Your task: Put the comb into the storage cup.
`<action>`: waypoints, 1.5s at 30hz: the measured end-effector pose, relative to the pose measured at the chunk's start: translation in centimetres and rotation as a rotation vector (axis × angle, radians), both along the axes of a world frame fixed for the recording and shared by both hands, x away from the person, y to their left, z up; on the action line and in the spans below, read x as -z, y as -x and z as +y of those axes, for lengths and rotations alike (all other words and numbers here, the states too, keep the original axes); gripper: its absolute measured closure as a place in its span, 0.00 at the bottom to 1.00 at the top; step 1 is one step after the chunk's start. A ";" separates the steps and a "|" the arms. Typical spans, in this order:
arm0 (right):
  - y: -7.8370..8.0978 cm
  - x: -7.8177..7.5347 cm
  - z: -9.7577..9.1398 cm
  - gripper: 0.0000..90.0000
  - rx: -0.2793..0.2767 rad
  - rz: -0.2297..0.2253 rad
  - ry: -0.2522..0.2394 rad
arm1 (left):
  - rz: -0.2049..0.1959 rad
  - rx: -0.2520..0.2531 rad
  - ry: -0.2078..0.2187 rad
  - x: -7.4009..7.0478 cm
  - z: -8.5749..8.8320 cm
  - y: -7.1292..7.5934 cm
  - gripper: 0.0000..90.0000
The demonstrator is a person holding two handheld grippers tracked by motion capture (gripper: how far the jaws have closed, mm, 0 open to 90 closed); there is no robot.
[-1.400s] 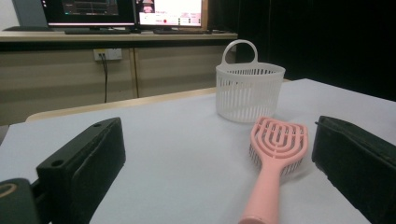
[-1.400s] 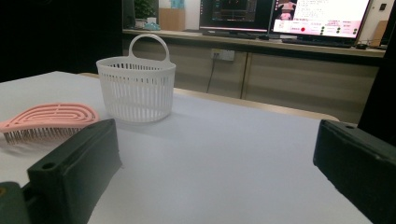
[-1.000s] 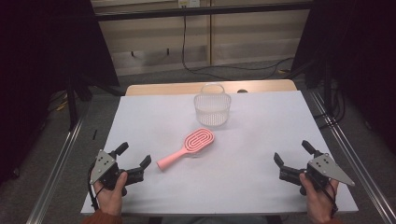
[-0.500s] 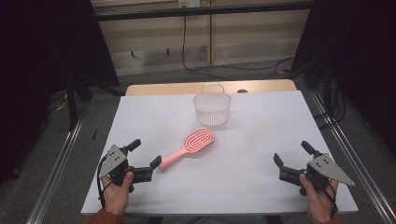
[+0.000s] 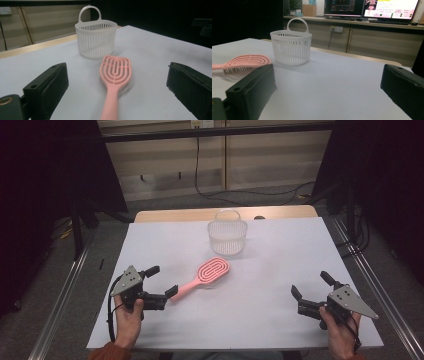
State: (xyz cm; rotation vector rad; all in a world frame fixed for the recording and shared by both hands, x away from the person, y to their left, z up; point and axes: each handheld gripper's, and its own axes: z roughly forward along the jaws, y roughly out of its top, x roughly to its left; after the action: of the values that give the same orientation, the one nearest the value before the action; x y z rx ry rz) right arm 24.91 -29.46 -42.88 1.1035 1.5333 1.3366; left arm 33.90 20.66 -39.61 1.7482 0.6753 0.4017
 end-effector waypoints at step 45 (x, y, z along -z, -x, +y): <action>0.2 0.1 0.0 0.00 -0.015 0.010 0.003 | -0.047 0.067 0.006 -2.0 -6.5 -8.3 0.03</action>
State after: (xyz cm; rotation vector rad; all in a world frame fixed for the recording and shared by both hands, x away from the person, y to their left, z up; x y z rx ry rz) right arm 24.74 -29.41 -42.97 1.1002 1.5535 1.3406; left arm 42.18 14.13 -37.64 1.7452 0.5820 0.3932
